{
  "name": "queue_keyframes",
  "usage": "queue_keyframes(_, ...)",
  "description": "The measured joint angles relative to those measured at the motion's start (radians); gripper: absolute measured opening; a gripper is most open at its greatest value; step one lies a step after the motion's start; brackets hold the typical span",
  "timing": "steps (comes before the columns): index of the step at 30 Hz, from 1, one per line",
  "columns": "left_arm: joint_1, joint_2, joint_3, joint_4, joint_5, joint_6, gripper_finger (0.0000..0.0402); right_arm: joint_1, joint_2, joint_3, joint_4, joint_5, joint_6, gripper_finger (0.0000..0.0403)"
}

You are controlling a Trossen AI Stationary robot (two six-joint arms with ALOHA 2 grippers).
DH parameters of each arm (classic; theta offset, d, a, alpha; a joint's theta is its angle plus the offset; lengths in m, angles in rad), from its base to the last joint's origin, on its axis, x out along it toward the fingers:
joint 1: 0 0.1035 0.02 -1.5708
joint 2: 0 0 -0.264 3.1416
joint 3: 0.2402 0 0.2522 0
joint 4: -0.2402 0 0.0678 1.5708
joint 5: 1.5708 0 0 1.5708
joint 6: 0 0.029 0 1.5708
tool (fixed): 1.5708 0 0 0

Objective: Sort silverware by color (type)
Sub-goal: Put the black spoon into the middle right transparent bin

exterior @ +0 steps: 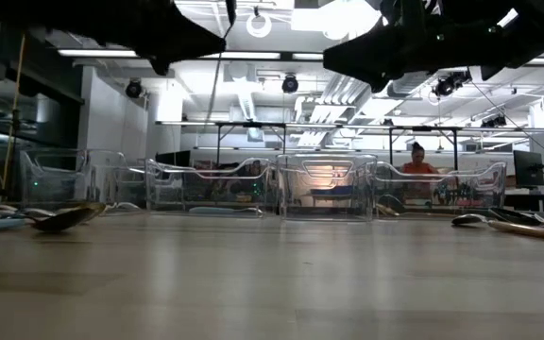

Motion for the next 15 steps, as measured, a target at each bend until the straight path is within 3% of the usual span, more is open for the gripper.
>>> queue_keyframes(4, 0.120, 0.030, -0.054, 0.163, 0.168, -0.008, 0.0000, 0.000, 0.000, 0.000, 0.025, 0.000, 0.000, 0.0108)
queue_keyframes(7, 0.172, 0.046, -0.060, 0.169, 0.257, -0.035, 0.0000, 0.000, 0.000, 0.000, 0.043, 0.000, -0.001, 0.0108)
queue_keyframes(15, 0.210, 0.063, -0.059, 0.235, 0.293, -0.026, 0.0000, 0.001, 0.000, 0.000, 0.057, 0.000, -0.001, 0.0108)
